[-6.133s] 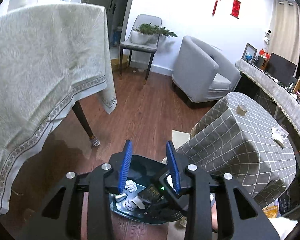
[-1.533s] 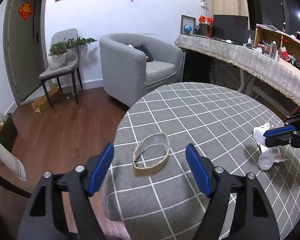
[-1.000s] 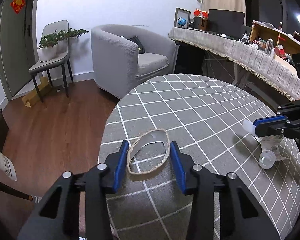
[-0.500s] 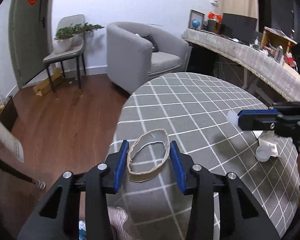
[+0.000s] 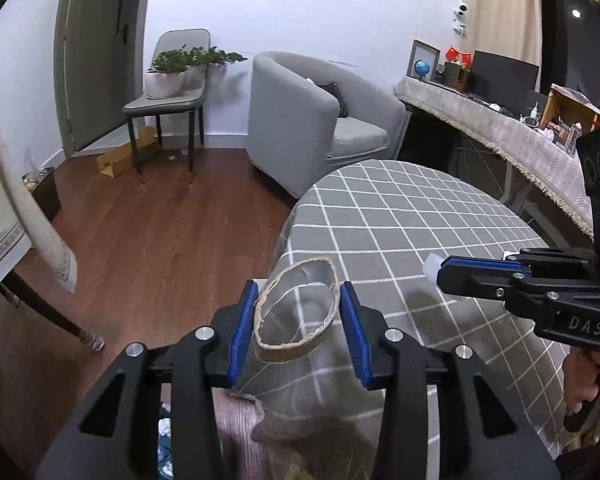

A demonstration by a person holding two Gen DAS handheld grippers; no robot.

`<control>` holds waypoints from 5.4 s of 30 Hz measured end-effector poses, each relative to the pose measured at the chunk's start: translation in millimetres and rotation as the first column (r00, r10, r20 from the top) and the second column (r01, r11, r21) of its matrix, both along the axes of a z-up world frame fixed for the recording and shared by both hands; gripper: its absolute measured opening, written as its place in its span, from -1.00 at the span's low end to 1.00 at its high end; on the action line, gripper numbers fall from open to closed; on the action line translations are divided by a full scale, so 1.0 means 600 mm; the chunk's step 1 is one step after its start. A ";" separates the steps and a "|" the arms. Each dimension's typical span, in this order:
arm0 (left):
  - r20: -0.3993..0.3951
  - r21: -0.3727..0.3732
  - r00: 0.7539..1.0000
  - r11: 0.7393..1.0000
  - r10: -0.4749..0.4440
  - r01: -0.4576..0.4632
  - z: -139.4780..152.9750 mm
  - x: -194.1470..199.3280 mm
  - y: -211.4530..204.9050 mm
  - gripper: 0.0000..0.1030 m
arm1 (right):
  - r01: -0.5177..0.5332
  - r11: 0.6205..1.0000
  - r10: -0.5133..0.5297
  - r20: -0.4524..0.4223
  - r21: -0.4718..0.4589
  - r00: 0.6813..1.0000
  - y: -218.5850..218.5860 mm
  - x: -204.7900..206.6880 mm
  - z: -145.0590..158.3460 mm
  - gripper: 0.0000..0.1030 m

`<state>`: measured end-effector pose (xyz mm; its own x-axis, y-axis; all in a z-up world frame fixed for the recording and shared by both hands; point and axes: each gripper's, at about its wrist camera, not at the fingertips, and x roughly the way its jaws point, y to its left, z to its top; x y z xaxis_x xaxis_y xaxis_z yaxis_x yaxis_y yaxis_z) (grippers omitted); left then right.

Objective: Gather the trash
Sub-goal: 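Carry the tape ring over the teal bin with the left tool while the right carries the cup, then open the left tool to drop the tape ring while the right lowers the cup into the bin, then open the right tool inside the teal bin to release the clear cup, then move both tools back over the table toward the bottle cap and card packaging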

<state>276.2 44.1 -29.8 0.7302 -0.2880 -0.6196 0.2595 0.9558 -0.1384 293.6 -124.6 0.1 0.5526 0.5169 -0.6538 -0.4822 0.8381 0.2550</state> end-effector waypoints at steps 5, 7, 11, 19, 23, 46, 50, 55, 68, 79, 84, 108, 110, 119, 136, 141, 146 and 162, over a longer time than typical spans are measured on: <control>0.003 0.000 1.000 1.000 0.016 -0.016 0.010 -0.026 0.014 -0.14 | 0.000 1.000 0.000 0.001 0.006 1.000 0.016 -0.018 -0.003 -0.89; 0.004 0.000 1.000 1.000 0.022 -0.022 0.015 -0.035 0.019 -0.14 | -0.004 1.000 0.004 0.005 0.010 1.000 0.025 -0.028 -0.003 -0.89; 0.001 0.014 0.999 0.999 0.039 -0.039 0.016 -0.053 0.032 -0.14 | -0.016 1.000 0.016 0.003 0.020 1.000 0.042 -0.040 -0.005 -0.89; -0.059 0.037 0.993 0.994 0.105 -0.103 -0.012 -0.072 0.086 -0.14 | -0.045 0.998 0.045 -0.001 0.035 0.999 0.080 -0.057 -0.006 -0.89; -0.088 0.054 0.987 0.990 0.134 -0.129 -0.028 -0.073 0.119 -0.14 | -0.068 0.997 0.068 0.001 0.036 0.998 0.107 -0.059 -0.006 -0.89; -0.323 0.096 0.913 0.968 0.249 -0.230 -0.160 -0.085 0.296 -0.14 | -0.236 0.971 0.238 -0.060 0.038 0.969 0.305 -0.058 -0.044 -0.88; -0.376 0.102 0.890 0.966 0.258 -0.237 -0.193 -0.090 0.321 -0.14 | -0.258 0.965 0.261 -0.087 0.043 0.961 0.337 -0.057 -0.060 -0.88; -0.485 0.117 0.837 0.968 0.252 -0.223 -0.244 -0.092 0.341 -0.13 | -0.280 0.959 0.282 -0.111 0.034 0.953 0.370 -0.058 -0.072 -0.88; -0.527 0.116 0.800 0.957 0.286 -0.266 -0.254 -0.106 0.386 0.30 | -0.295 0.956 0.290 -0.179 -0.003 0.940 0.421 -0.048 -0.117 -0.89; -0.385 0.073 0.853 0.933 0.353 -0.353 -0.170 -0.127 0.427 0.27 | -0.308 0.951 0.291 -0.242 -0.037 0.926 0.448 -0.043 -0.165 -0.89; -0.314 0.063 0.871 0.924 0.378 -0.378 -0.127 -0.135 0.436 0.16 | -0.309 0.951 0.288 -0.291 -0.029 0.912 0.461 -0.038 -0.197 -0.89; -0.143 -0.087 0.930 0.931 0.339 -0.353 0.004 -0.169 0.423 -0.19 | -0.377 0.910 0.248 -0.499 -0.174 0.830 0.514 -0.055 -0.371 -0.88; -0.135 -0.098 0.934 0.933 0.331 -0.345 0.012 -0.168 0.419 -0.19 | -0.386 0.903 0.246 -0.510 -0.189 0.824 0.515 -0.059 -0.380 -0.88; -0.070 -0.092 0.954 0.950 0.292 -0.297 0.043 -0.176 0.393 -0.19 | -0.378 0.899 0.201 -0.557 -0.223 0.806 0.496 -0.059 -0.408 -0.87; -0.012 -0.122 0.955 0.948 0.296 -0.295 0.074 -0.166 0.368 -0.17 | -0.357 0.921 0.252 -0.460 -0.156 0.852 0.463 -0.065 -0.310 -0.43; 0.008 -0.126 0.959 0.952 0.283 -0.280 0.085 -0.162 0.345 -0.09 | -0.331 0.935 0.269 -0.357 -0.124 0.894 0.444 -0.067 -0.241 -0.43; 0.050 -0.123 0.963 0.958 0.265 -0.258 0.101 -0.161 0.316 0.05 | -0.281 0.953 0.249 -0.228 -0.115 0.941 0.404 -0.066 -0.174 -0.41; 0.074 -0.149 0.976 0.970 0.204 -0.192 0.106 -0.130 0.201 0.42 | -0.044 0.995 0.047 0.033 -0.088 0.998 0.207 -0.063 -0.034 0.19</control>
<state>198.1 164.8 33.9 0.8314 -0.2111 -0.5141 0.0840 0.9621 -0.2593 255.5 -0.3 -20.5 0.5534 0.4839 -0.6780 -0.5276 0.8335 0.1642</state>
